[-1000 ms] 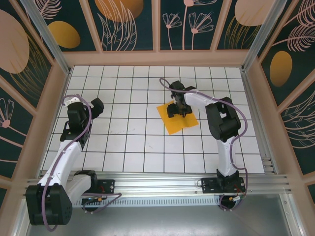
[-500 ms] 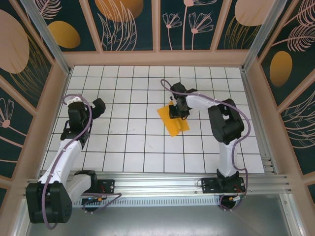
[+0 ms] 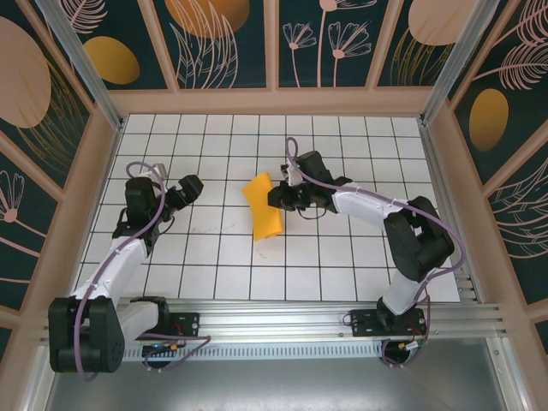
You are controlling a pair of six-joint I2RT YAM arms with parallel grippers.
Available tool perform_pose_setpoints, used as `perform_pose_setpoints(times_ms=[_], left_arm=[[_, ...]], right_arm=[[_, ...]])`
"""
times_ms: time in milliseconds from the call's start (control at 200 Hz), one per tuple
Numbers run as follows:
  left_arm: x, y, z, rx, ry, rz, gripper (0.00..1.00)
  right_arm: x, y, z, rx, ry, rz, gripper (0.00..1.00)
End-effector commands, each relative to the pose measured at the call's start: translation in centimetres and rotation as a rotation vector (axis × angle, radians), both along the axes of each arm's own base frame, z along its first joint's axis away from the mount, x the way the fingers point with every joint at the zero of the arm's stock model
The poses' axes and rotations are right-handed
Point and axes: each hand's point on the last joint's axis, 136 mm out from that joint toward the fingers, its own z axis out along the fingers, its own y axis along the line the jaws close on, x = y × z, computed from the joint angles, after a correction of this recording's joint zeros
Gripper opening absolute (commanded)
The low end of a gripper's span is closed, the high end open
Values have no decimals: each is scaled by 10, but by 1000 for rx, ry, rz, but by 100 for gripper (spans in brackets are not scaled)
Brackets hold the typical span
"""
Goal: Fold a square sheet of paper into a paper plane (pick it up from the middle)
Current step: Fold the square sheet of paper in half at the center of the table, then hold the square sheet of paper at the center of the table.
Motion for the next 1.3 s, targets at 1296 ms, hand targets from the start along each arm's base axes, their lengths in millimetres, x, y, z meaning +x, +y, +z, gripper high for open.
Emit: perform_pose_setpoints(times_ms=[1296], left_arm=[[-14,-213,-65,-246,155,-481,54]], right_arm=[[33,-76,-71,-181,52,-203,49]])
